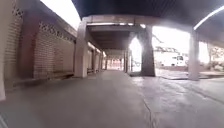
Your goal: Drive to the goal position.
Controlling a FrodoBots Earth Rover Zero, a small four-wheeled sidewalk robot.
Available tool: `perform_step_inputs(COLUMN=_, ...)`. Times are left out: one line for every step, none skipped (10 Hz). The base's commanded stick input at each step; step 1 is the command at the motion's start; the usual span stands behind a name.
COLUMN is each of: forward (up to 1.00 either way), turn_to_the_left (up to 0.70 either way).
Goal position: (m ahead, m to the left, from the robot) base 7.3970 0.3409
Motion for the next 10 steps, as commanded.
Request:
perform_step_inputs(forward=0.7, turn_to_the_left=0.0)
perform_step_inputs(forward=0.7, turn_to_the_left=0.0)
perform_step_inputs(forward=0.7, turn_to_the_left=0.0)
perform_step_inputs(forward=0.7, turn_to_the_left=0.0)
perform_step_inputs(forward=0.7, turn_to_the_left=0.0)
perform_step_inputs(forward=0.7, turn_to_the_left=0.0)
perform_step_inputs(forward=0.7, turn_to_the_left=0.0)
perform_step_inputs(forward=0.7, turn_to_the_left=0.0)
perform_step_inputs(forward=0.7, turn_to_the_left=0.0)
perform_step_inputs(forward=0.7, turn_to_the_left=0.0)
